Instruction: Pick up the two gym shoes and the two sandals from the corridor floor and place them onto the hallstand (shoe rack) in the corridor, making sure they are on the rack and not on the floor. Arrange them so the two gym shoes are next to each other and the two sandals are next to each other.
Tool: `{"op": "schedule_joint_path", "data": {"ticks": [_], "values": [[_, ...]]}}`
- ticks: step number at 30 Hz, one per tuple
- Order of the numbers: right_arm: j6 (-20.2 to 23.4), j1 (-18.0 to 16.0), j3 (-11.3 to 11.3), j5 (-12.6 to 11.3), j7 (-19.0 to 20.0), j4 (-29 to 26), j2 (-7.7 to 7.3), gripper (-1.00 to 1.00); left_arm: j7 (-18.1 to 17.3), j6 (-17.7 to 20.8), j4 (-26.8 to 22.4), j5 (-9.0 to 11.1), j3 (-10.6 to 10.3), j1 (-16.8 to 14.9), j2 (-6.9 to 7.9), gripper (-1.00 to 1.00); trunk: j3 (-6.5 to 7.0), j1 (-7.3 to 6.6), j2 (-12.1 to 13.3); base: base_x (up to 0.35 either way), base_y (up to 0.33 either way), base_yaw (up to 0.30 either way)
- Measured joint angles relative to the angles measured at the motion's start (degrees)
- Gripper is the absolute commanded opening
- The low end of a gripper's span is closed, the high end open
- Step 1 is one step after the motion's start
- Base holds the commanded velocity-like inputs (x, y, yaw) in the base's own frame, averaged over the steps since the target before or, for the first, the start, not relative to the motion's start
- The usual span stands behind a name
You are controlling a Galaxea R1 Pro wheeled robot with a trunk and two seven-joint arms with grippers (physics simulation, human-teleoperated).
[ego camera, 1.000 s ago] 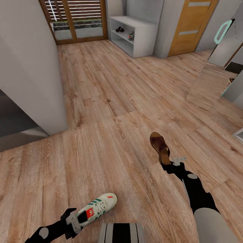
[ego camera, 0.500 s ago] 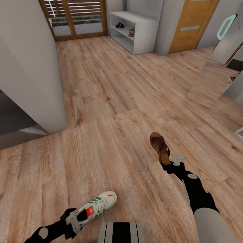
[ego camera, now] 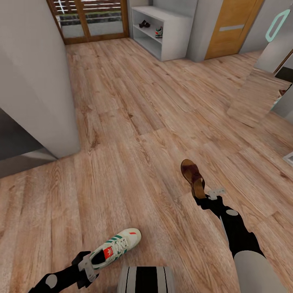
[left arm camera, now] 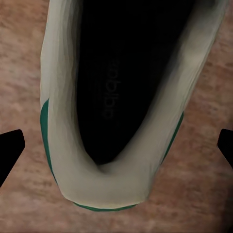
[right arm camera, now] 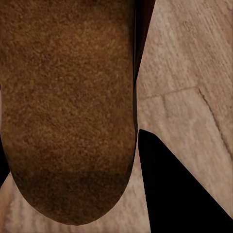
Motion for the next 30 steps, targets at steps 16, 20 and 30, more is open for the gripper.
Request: {"op": "schedule_joint_path", "data": {"ticks": [16,20,30], "values": [[0.00,0.01,0.00,0.00,0.00,0.00,0.00,-1.00,0.05,0.02,-0.03,0.00,0.23,0.00,0.32,1.00,0.00,0.00,0.00,0.000,0.000,0.000],[0.00,0.01,0.00,0.00,0.00,0.00,0.00,-1.00,0.09,0.06,-0.03,0.01,0.27,-0.02,0.29,-1.00,0.00,0.00,0.00,0.000,0.000,0.000],[0.00,0.01,0.00,0.00,0.00,0.00,0.00,-1.00,2.04,0.09,-0.01,-0.03,0.36,-0.07,0.31,-1.00,0.00,0.00,0.00,0.000,0.000,0.000]]}}
